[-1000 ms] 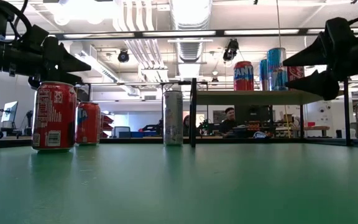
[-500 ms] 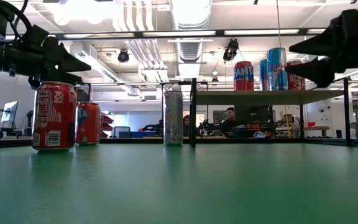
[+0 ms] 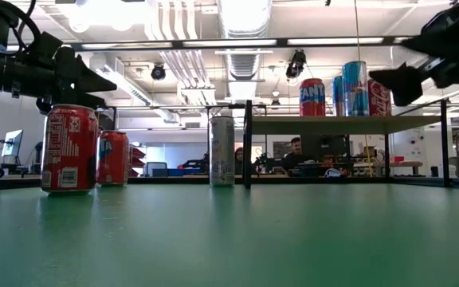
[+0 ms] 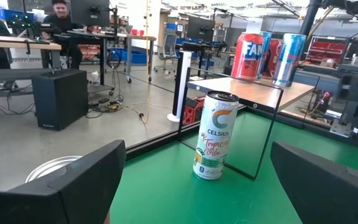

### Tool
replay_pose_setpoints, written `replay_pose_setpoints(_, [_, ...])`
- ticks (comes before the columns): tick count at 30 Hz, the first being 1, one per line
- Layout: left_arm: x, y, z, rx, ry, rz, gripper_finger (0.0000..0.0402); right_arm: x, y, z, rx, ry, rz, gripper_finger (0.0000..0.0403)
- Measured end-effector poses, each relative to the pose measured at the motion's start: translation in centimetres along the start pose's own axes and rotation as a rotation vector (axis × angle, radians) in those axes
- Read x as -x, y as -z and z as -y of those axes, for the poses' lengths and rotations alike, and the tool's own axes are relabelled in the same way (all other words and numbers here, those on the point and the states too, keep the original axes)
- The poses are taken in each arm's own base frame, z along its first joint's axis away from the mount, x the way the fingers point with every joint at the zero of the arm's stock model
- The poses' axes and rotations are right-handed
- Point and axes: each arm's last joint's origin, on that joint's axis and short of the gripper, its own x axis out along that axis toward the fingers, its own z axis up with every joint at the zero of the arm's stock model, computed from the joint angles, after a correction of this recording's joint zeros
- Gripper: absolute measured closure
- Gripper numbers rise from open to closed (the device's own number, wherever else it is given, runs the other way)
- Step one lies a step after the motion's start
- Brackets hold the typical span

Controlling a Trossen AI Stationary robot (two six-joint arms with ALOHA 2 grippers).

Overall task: Place canned beverage on shelf
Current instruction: Put the red soda can on the shelf aligned with the other red soda can

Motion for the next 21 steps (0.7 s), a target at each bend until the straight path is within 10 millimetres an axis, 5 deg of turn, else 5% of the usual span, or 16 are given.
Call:
replay_pose_setpoints(6, [0.0, -0.01, 0.0, 0.0, 0.0, 0.0, 0.0015, 0.11, -0.16, -0.46, -0.002, -0.222, -0.01, 0.0044])
replay_pose_setpoints(21, [0.0, 0.0, 0.0, 0.0, 0.0, 0.0, 0.0015, -0.1, 0.08, -0.22, -0.01, -0.187, -0.038, 0.0044])
